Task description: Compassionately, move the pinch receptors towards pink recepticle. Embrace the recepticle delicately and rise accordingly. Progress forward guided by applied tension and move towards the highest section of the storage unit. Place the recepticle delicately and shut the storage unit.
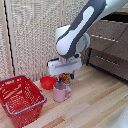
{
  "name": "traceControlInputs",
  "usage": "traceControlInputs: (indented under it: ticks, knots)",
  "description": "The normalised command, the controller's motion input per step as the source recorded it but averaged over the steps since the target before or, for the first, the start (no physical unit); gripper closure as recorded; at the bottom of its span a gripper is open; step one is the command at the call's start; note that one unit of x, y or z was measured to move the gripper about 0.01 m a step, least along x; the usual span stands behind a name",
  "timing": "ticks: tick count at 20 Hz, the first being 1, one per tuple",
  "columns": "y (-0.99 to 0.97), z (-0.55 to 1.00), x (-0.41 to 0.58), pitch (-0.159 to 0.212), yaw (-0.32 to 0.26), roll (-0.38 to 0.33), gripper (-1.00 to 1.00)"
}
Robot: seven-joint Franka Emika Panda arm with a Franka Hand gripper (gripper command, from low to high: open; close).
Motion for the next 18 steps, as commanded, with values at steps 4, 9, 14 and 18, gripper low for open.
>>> traceControlInputs:
  ticks: [4,9,14,18]
  knots:
    - [0.04,-0.37,0.037,-0.006,0.179,-0.066,-1.00]
    - [0.04,-0.29,0.104,-0.001,0.234,-0.062,-1.00]
    - [0.02,-0.15,0.045,-0.006,0.112,-0.010,1.00]
    - [0.08,-0.04,-0.001,0.005,0.006,-0.010,1.00]
